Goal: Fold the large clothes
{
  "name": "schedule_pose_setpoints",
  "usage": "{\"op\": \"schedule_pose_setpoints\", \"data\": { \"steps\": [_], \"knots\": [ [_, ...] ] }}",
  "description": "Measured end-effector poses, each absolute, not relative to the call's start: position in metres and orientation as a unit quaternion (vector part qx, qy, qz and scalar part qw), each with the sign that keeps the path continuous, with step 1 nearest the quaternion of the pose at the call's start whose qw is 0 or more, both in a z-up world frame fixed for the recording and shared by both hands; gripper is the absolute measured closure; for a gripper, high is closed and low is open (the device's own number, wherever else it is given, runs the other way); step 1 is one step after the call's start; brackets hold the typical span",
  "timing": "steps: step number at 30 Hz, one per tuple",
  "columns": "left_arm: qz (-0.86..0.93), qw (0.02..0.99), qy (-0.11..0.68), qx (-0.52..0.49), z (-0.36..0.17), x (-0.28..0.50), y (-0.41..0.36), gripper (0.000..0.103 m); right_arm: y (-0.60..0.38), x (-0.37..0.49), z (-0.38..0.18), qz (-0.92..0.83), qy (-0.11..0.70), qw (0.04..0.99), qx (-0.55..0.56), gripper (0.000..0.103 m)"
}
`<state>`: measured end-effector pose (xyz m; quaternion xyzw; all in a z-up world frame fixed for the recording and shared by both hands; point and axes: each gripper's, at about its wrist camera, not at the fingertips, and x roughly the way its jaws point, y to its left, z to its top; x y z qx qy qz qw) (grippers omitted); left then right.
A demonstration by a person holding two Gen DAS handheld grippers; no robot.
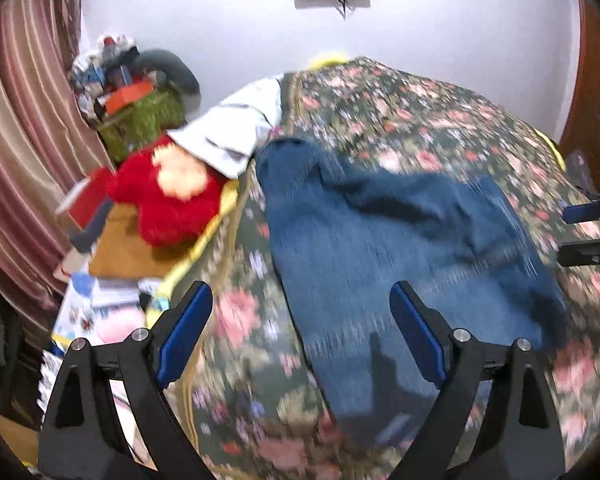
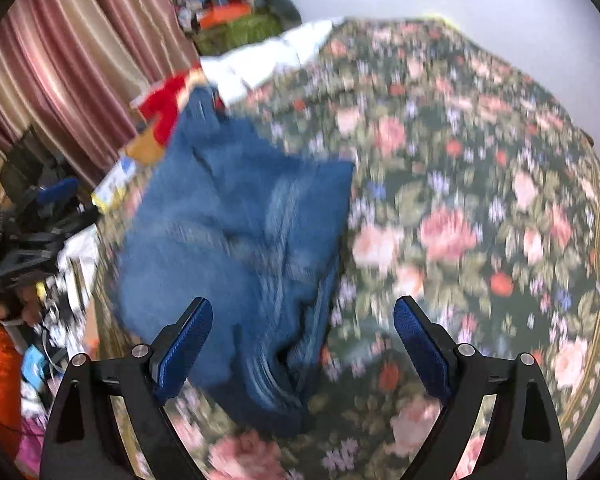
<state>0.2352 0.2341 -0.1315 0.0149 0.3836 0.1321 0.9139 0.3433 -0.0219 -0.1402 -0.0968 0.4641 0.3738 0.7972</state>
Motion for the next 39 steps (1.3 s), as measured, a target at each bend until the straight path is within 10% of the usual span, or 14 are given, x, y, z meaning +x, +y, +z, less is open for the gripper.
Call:
{"op": "schedule_pose_setpoints", "data": {
  "steps": [20,39],
  "knots": [
    [0.149,0.875,0.460,-0.032,-0.208,0.382,0.267,0.008,0.028,0.452,-0.235,0.311,0.507,0.798,-0.099,0.006],
    [0.134,0.939,0.312,-0.044,-0.047,0.233,0.237,0.012,-0.038,0.327,-0.044,0.338,0.339,0.876,-0.054,0.006]
  ]
}}
